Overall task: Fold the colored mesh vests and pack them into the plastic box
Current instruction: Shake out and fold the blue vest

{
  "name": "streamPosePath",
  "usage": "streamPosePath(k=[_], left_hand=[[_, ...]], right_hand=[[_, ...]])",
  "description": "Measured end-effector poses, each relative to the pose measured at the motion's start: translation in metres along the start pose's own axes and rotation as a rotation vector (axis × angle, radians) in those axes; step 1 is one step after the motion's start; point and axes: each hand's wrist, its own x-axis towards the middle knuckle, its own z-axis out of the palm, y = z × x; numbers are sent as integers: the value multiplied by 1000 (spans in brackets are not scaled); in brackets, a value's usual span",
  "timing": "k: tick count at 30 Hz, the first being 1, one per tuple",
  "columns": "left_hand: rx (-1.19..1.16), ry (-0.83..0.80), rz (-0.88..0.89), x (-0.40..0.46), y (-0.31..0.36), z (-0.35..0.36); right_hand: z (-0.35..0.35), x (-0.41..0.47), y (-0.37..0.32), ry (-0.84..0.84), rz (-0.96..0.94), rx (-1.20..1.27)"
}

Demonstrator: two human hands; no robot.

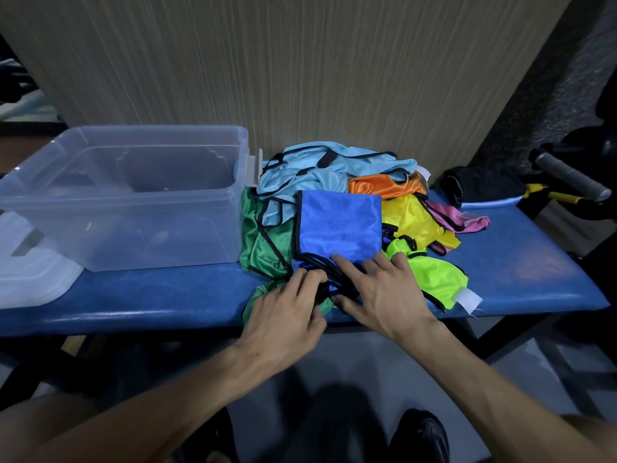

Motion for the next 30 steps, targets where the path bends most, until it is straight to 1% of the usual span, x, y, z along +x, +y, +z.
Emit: streamPosePath(k=[2, 4, 8, 10, 12, 14, 16, 17, 21, 24, 27, 30], left_hand=[[-5, 46, 44, 1, -3, -6], [1, 68, 132, 4, -11, -9], [2, 26, 356, 18, -20, -18], [16, 10, 427, 28, -21, -22], [-7, -67, 455, 38, -22, -25], [-19, -197, 422, 45, -22, -28], [18, -267, 357, 49, -23, -31], [10, -269, 318, 50, -24, -31], [-183, -274, 85, 54, -36, -23], [-218, -297, -68, 66, -47, -12], [-267, -290, -126, 74, -48, -7], [-285, -226, -144, 75, -46, -5]], right_hand=[[1, -1, 1, 16, -26, -10], [1, -2, 2, 27, -32, -7], [1, -2, -2, 41, -39, -19], [1, -2, -4, 58, -39, -2], [0, -2, -6, 69, -41, 15], [0, -2, -7, 43, -50, 16], [-1, -2, -7, 13, -53, 6], [-1, -2, -6, 4, -54, 4], [-1, -4, 3, -28, -75, 51], [-2, -5, 14, -77, -62, 145], [-4, -8, 25, -116, -42, 242], [-4, -12, 31, -134, -35, 327]])
